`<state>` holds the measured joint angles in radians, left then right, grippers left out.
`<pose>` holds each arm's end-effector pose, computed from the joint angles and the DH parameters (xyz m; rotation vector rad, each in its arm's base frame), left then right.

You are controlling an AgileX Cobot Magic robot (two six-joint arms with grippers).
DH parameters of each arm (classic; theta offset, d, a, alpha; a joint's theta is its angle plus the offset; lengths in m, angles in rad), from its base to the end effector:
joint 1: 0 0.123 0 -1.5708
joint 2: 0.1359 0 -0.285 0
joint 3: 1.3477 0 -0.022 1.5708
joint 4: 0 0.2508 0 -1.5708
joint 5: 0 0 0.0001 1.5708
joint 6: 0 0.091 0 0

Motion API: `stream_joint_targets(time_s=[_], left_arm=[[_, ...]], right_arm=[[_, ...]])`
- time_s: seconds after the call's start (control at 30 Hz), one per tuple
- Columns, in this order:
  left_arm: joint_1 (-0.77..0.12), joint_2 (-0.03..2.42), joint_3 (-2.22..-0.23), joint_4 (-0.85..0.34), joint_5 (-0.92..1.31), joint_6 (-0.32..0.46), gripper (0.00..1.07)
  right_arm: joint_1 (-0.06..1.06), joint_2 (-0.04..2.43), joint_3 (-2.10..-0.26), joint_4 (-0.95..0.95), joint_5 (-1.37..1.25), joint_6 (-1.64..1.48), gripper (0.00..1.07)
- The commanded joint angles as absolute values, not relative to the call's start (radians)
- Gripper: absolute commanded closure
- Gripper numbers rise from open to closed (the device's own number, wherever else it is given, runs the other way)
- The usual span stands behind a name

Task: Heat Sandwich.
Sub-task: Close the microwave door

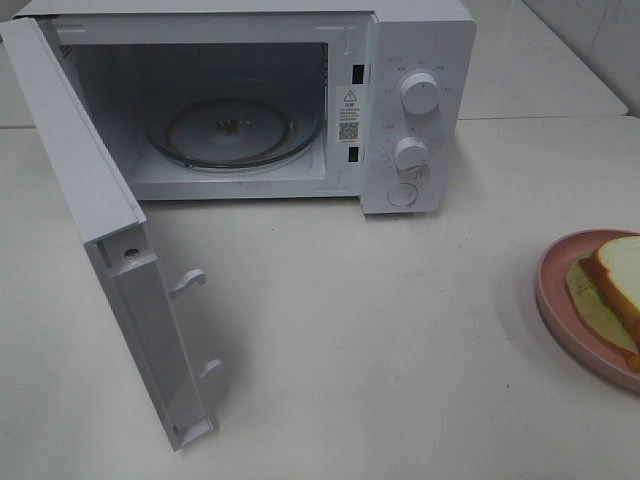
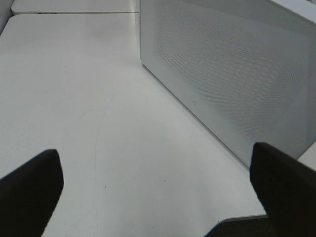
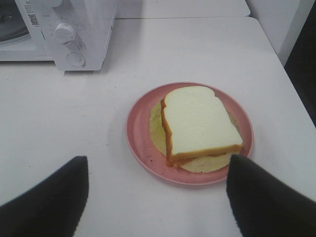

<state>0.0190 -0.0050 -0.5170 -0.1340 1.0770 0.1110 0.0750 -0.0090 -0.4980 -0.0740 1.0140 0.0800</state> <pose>-0.0085 -0.0109 0.2812 0.1027 2.0297 -0.0783 -0.0038 -0.0060 0.2807 0.0066 1.9885 0.0124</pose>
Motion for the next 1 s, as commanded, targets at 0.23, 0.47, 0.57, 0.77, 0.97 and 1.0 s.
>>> stream_joint_targets(time_s=[0.23,0.47,0.57,0.77,0.97,1.0], left_arm=[[0.023,-0.011,-0.516,-0.141,1.071,0.105,0.1],[0.023,-0.011,-0.516,-0.141,1.071,0.105,0.1],[0.023,-0.011,-0.516,-0.141,1.071,0.105,0.1],[0.023,-0.011,-0.516,-0.141,1.071,0.105,0.1],[0.023,-0.011,-0.516,-0.151,1.071,0.105,0.1],[0.023,-0.011,-0.516,-0.151,1.071,0.105,0.1]], right_arm=[[0.07,-0.032,-0.496,-0.071,0.998,0.073,0.32],[0.07,-0.032,-0.496,-0.071,0.998,0.073,0.32],[0.07,-0.032,-0.496,-0.071,0.998,0.073,0.32],[0.07,-0.032,-0.496,-0.071,0.998,0.073,0.32],[0.07,-0.032,-0.496,-0.071,0.998,0.073,0.32],[0.07,-0.032,-0.496,-0.071,0.998,0.073,0.32]])
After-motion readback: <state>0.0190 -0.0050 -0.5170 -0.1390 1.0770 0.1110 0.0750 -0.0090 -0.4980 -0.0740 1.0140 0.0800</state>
